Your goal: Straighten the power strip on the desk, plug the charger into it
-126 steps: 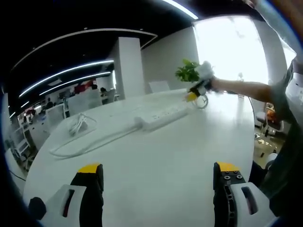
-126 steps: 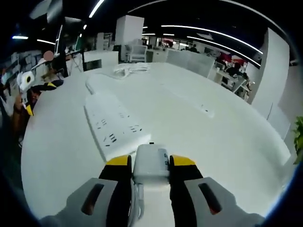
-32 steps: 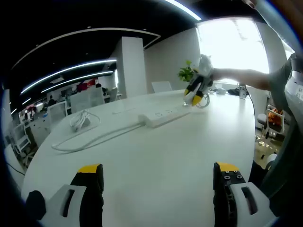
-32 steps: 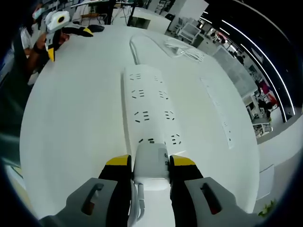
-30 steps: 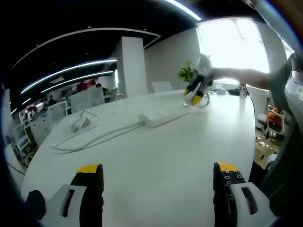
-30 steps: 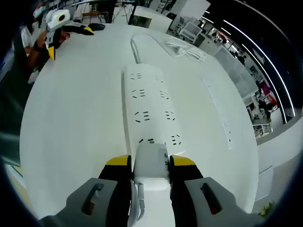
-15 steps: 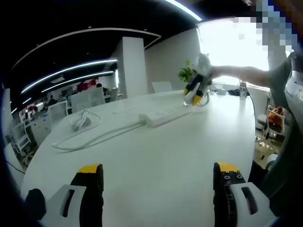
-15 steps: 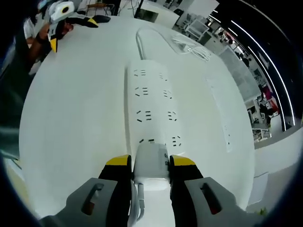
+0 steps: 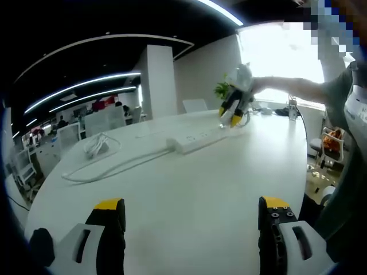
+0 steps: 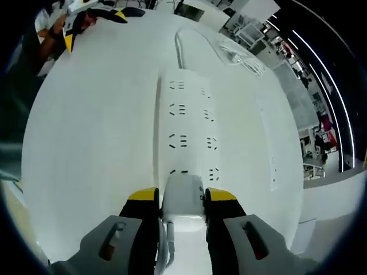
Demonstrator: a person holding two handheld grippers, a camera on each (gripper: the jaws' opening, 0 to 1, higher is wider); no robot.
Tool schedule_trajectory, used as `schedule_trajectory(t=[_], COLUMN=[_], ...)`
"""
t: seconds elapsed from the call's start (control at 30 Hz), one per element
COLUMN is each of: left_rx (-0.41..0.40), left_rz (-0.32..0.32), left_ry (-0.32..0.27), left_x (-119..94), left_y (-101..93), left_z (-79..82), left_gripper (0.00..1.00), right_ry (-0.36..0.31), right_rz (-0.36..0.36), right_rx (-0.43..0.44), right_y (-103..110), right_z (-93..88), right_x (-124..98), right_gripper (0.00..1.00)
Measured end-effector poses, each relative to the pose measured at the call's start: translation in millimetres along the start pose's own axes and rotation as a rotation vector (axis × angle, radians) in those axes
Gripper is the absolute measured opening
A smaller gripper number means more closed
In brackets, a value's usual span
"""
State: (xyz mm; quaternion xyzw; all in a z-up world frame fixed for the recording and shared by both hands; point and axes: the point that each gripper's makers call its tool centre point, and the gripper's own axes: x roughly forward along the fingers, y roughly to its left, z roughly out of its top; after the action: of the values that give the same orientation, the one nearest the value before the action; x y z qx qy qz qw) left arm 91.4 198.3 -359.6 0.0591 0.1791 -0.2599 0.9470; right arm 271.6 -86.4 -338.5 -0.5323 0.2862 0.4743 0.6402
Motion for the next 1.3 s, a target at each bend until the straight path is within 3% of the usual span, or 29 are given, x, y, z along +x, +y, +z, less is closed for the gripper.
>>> schedule_trajectory(t=[1.3], left_rx=[-0.002], left_rz=[-0.01], left_ry=[-0.007], left_x=[-0.5], left_y=[0.4], left_z=[-0.9], left_gripper=[1.0], right_ry=[0.109], right_rz=[0.042], right_rx=[-0.053], right_y=[-0.9], right_z=[10.1], right_x=[3.6], right_gripper=[0.29])
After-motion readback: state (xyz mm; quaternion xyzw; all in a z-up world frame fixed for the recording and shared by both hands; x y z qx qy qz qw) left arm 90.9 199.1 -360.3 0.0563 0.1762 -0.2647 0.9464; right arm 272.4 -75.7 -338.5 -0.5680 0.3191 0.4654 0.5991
